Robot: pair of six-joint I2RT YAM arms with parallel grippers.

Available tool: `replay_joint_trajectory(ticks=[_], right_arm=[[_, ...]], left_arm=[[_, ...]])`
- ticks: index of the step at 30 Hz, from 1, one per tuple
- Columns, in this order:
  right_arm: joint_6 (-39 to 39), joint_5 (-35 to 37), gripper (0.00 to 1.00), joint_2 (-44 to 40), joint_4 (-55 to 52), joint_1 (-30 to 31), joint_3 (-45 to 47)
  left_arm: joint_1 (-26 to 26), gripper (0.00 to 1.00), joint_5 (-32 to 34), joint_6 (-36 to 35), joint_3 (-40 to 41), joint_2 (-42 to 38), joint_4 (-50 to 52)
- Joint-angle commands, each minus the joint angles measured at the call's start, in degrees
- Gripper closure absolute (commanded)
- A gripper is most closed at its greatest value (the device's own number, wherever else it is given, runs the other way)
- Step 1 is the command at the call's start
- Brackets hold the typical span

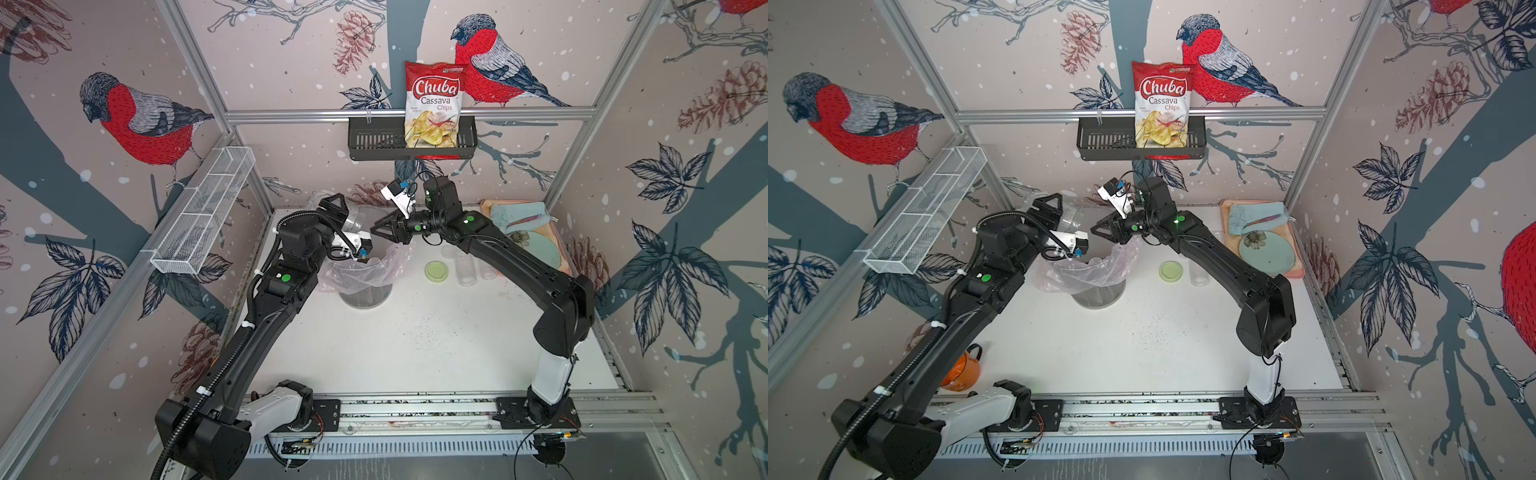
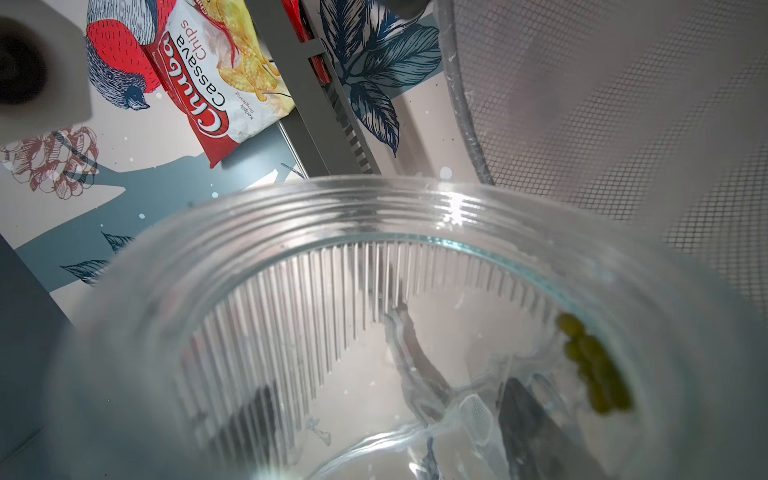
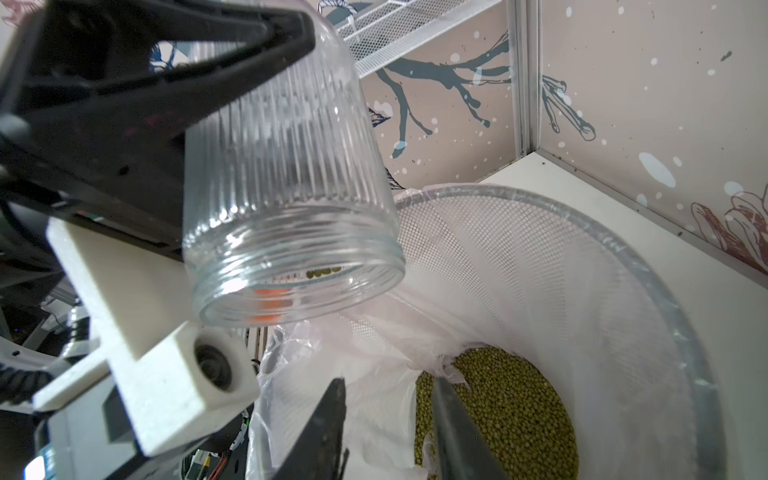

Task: Empty moldy mung beans from jars
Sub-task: Pour the moldy mung beans from the jar into the trash bin.

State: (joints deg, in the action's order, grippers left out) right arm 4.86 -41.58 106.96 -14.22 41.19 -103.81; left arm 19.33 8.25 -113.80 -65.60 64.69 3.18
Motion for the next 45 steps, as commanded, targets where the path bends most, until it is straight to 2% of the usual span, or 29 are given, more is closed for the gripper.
replay_joint_trajectory(ticks=[1,13,16,24,34,40,45], right_arm=[[3.1,-1.7,0.63,-1.4,9.8,0.4,1.7],[11.1,-0.4,0.64,-1.9,28.6,2.0,7.9],[11.6,-0.2,0.64,-0.3,30.2,3.0,6.8],[16.3,-1.3,0.76,1.4,42.2,4.4,8.6],[19.1,-1.5,0.99,6.9,47.2,5.5,4.2],[19.4,-1.5,1.00,6.0,48.9,5.3,6.4],[16.7,-0.7,1.00,2.9,47.8,4.7,10.0]], left_arm=[[-0.1,1.00,-0.9,-5.4,-0.2,-0.6,-5.5],[0.0,1.00,-1.3,-4.6,0.5,-1.2,-6.1],[0.2,1.00,-1.5,-4.5,0.4,-1.0,-6.4],[0.4,1.00,-1.8,-4.1,0.5,-0.8,-6.9],[1.2,1.00,-1.3,-3.4,0.5,-1.0,-7.2],[1.2,1.00,-1.5,-2.9,0.6,-1.5,-7.7],[1.0,1.00,-1.6,-2.6,0.8,-2.0,-8.4]])
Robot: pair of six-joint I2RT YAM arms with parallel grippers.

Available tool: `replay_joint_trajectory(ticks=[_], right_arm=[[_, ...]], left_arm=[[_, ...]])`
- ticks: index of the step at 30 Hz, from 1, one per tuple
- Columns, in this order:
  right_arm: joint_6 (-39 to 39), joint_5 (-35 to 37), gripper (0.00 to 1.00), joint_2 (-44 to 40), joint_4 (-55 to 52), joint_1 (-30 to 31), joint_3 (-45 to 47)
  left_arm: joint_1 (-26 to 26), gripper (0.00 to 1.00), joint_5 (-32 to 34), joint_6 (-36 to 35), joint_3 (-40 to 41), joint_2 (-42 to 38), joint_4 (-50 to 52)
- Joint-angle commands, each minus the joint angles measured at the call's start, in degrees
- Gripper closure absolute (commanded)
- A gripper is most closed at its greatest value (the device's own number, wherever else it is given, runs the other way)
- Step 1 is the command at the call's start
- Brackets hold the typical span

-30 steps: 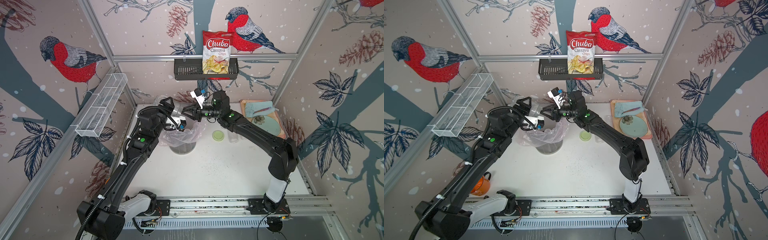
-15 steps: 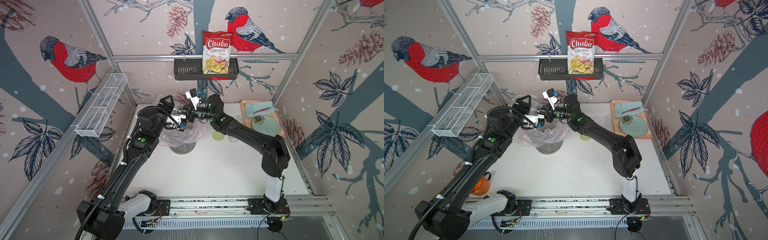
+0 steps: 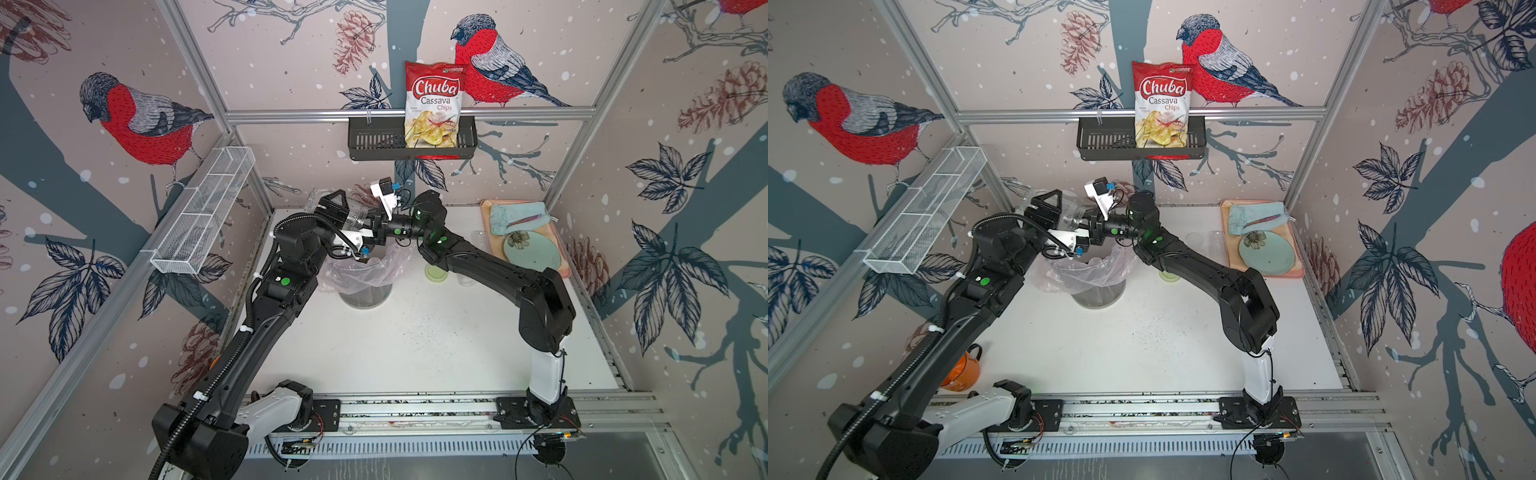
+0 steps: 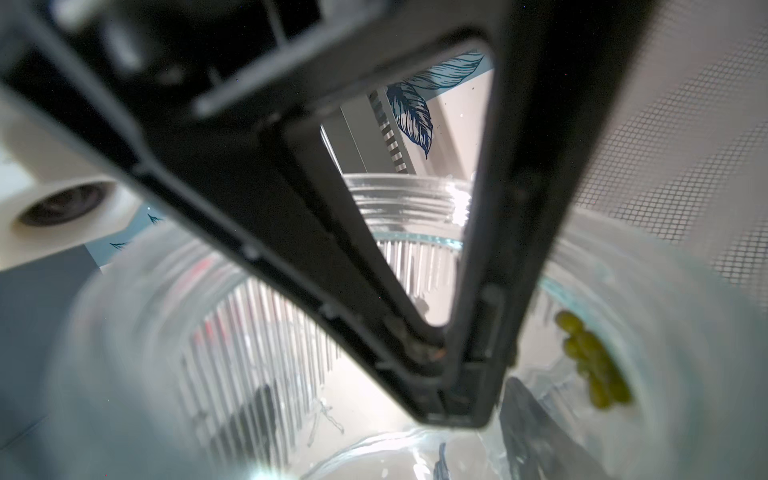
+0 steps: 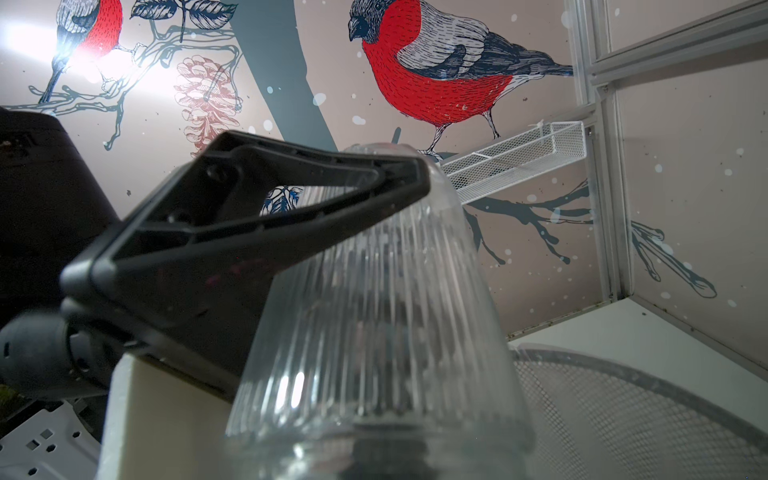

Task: Empty moldy mung beans from jars
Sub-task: Pour the moldy mung beans from the jar into the trash bin.

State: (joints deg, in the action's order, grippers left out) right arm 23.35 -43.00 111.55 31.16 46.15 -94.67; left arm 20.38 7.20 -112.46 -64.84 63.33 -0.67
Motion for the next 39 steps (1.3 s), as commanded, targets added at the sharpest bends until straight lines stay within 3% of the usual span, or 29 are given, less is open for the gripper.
replay_joint_trajectory(ticks=[1,2,4,5,6,7,10,14,22,30,39], right_arm=[[-2.5,0.5,1.00,-1.8,1.2,-0.5,0.7],[-3.2,0.3,0.99,-1.9,-0.2,-0.6,0.4],[-4.8,0.6,0.75,-1.9,-3.5,-0.8,-0.5],[-5.5,0.9,0.57,-2.0,-4.9,-0.9,-0.7],[-6.2,1.4,0.23,-2.2,-6.3,-1.0,-0.9],[-6.7,1.9,0.13,-2.4,-7.4,-1.0,-0.8],[-10.0,2.7,0.07,-3.7,-11.7,-1.6,0.4],[-15.5,6.8,0.06,-6.9,-14.8,-2.3,4.8],[-13.6,6.0,0.11,-8.7,-9.9,-3.6,6.9],[-9.4,1.7,0.37,-3.2,-6.8,-4.8,0.6],[-8.0,0.2,0.54,2.0,-6.3,-3.8,-6.1]], left_arm=[[-0.1,1.00,-0.5,-4.0,0.0,-0.7,-4.6],[-0.1,1.00,-0.5,-4.0,0.0,-0.7,-4.6],[-0.1,1.00,-0.5,-4.0,-0.1,-0.7,-4.6],[-0.2,1.00,-0.5,-4.0,-0.1,-0.7,-4.5],[-0.2,1.00,-0.4,-4.0,-0.1,-0.7,-4.6],[-0.1,1.00,-0.5,-3.9,-0.2,-0.7,-4.6],[-0.2,1.00,-0.6,-4.0,-0.6,-0.8,-4.5],[-0.2,1.00,-1.0,-4.0,-0.8,-0.7,-4.5],[-0.2,1.00,-1.3,-4.0,-0.4,-0.5,-4.8],[0.2,1.00,-1.5,-3.9,-0.2,-0.9,-4.1],[1.2,1.00,-1.5,-3.9,-0.3,-0.2,-4.1]])
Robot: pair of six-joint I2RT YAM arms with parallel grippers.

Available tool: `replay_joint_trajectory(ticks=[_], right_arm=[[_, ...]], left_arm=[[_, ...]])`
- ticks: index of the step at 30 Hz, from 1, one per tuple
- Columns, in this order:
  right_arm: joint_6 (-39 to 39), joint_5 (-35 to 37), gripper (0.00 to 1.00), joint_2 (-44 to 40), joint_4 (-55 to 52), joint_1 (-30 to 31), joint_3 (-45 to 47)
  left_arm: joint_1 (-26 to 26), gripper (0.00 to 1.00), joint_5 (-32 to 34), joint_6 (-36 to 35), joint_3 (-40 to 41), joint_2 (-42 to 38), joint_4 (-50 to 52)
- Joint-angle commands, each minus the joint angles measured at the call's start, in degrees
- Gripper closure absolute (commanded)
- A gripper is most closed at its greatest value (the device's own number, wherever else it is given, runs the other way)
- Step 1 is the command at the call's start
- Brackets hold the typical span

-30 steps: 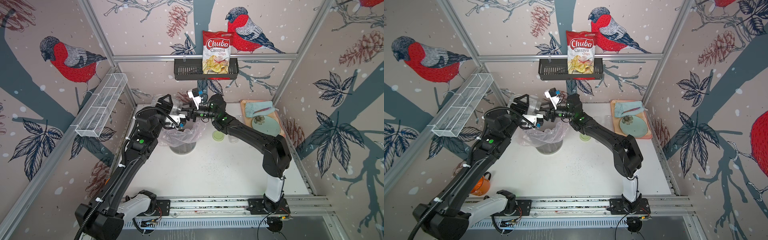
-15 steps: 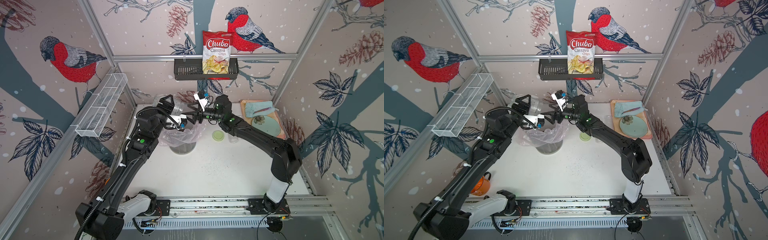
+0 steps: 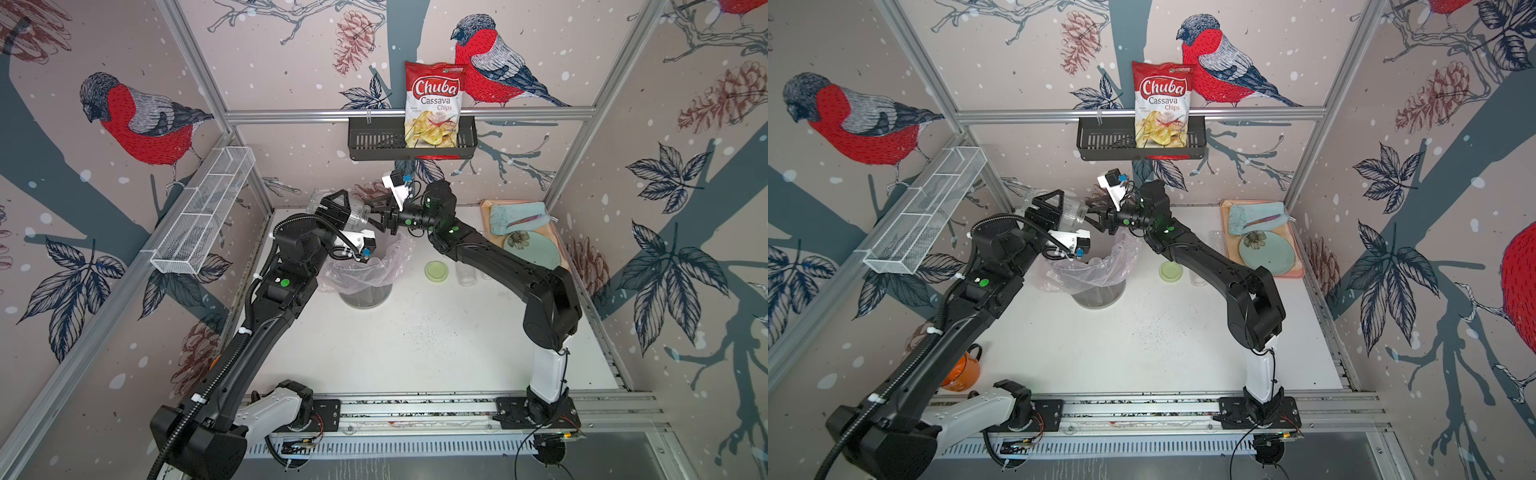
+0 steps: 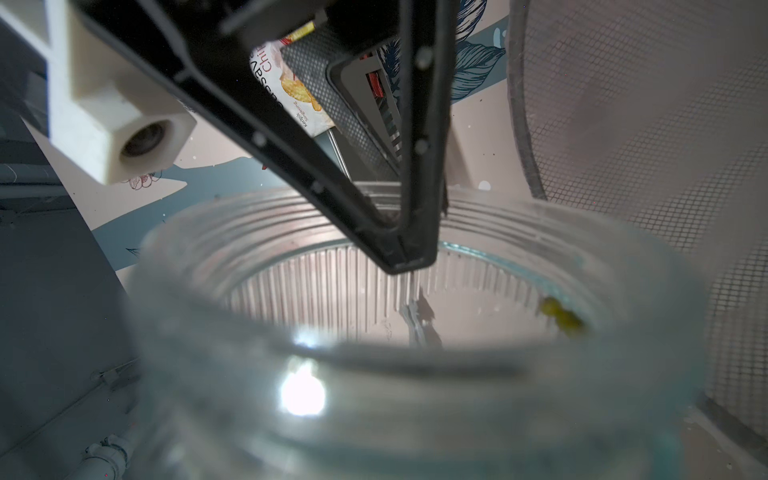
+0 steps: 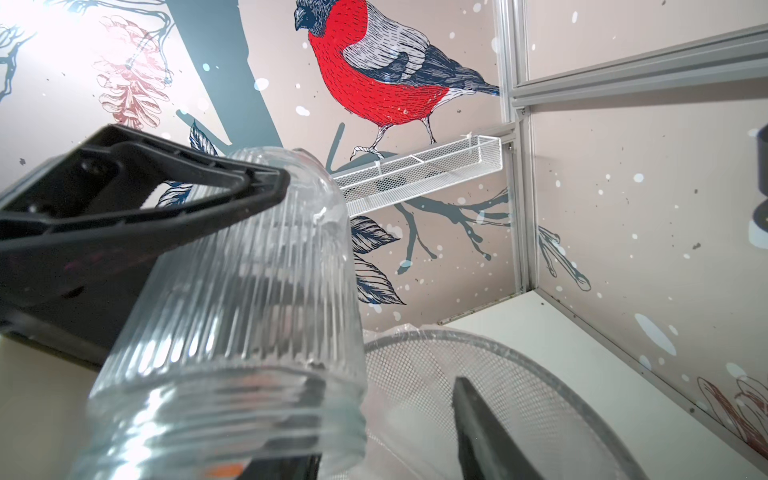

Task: Empty moldy mung beans from jars
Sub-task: Pour the moldy mung beans from the jar into the trash bin.

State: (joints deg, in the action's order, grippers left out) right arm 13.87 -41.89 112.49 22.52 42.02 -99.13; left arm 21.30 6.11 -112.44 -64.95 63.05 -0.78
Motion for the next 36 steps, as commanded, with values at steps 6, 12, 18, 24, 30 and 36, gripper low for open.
replay_joint_trajectory(ticks=[6,12,18,24,30,36], right_arm=[[4.4,-2.9,0.67,5.8,3.8,0.8,-8.8],[8.7,-5.2,0.89,7.2,9.5,1.2,-9.7],[12.7,-6.3,1.00,4.8,15.7,1.0,-4.6],[13.4,-6.3,1.00,2.7,17.1,1.0,-1.2],[15.0,-6.5,1.00,1.9,18.9,1.6,1.2],[21.2,-7.6,1.00,2.3,24.8,2.0,3.3]], left_arm=[[0.6,1.00,-0.3,-3.4,0.0,-0.1,-4.0],[0.7,1.00,-0.1,-2.9,-0.1,-0.3,-3.9],[0.7,1.00,-0.3,-2.3,0.1,-0.5,-5.0],[0.7,0.87,-0.2,-1.8,0.8,-0.7,-5.6],[0.7,0.56,-0.2,-1.0,1.1,-0.8,-5.7],[0.7,0.02,-0.1,0.0,1.4,-0.9,-6.8]])
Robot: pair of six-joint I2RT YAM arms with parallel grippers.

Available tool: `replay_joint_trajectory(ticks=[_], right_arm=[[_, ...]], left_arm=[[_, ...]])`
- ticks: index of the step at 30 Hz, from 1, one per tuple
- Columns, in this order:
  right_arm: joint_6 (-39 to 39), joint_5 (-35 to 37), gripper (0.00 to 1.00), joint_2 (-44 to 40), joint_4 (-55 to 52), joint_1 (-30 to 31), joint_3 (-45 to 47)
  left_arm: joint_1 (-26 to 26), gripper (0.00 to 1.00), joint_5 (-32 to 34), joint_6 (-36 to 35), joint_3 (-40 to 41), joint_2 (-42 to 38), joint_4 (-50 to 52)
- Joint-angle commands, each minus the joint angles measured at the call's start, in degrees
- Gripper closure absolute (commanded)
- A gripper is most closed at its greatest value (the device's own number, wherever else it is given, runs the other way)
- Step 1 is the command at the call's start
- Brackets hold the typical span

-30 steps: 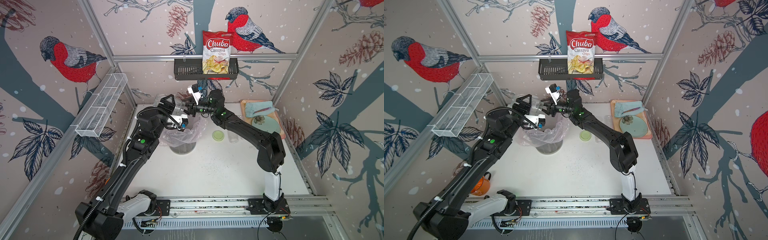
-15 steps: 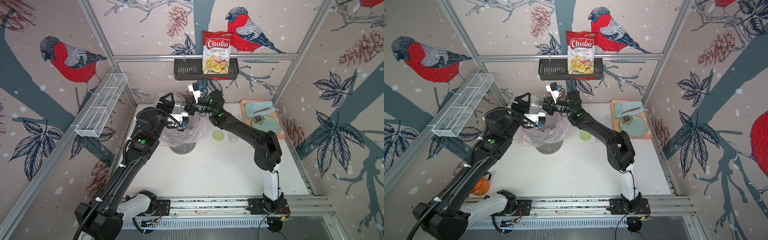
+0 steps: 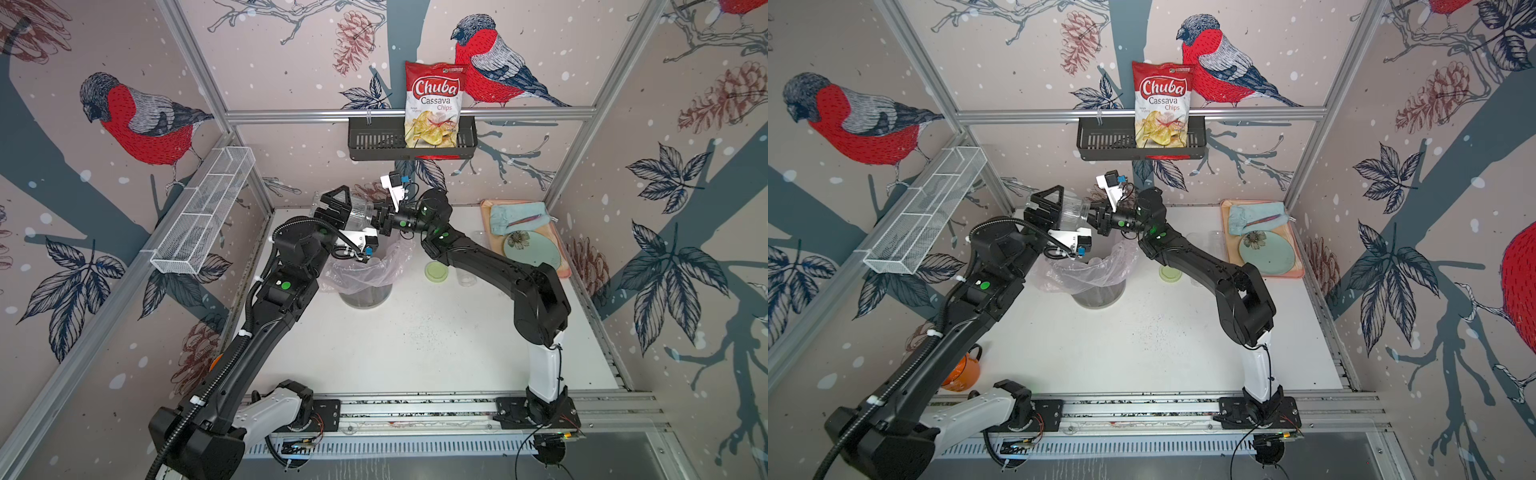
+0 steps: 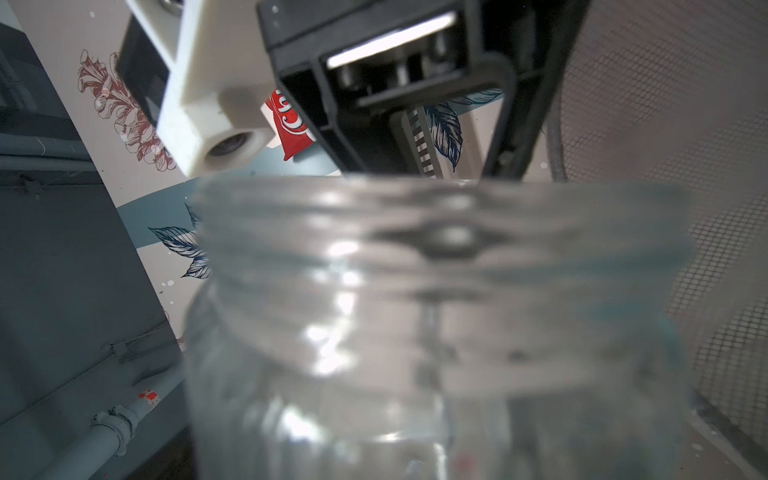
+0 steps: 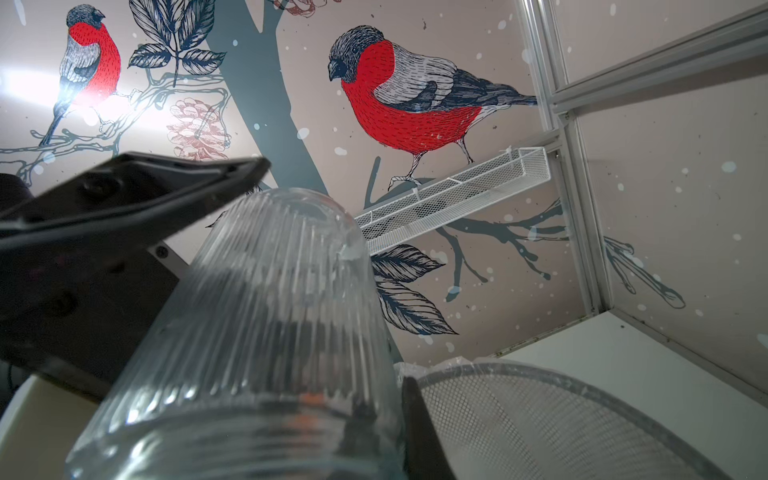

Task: Empty moldy mung beans from jars
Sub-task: Pour the moldy mung beans from the jar into the trash bin.

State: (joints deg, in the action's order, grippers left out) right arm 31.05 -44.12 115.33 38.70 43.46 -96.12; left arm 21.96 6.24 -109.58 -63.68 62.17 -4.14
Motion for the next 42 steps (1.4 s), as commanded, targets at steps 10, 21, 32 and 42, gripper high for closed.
replay_joint_trajectory(ticks=[10,21,32,42], right_arm=[[13.5,-5.9,1.00,1.6,17.5,0.5,0.7],[19.8,-5.3,1.00,6.5,21.5,0.6,-5.3],[23.1,-3.7,1.00,9.1,25.2,1.0,-7.8],[20.7,-1.9,1.00,8.4,23.6,1.3,-7.2]], left_arm=[[0.1,0.02,1.3,0.7,0.4,-1.0,-3.3],[-0.4,0.02,5.4,14.4,2.8,-7.6,-2.8],[-4.2,0.02,7.6,23.5,4.2,-8.6,-9.3],[-4.9,0.02,15.2,36.8,0.9,-10.7,-10.9]])
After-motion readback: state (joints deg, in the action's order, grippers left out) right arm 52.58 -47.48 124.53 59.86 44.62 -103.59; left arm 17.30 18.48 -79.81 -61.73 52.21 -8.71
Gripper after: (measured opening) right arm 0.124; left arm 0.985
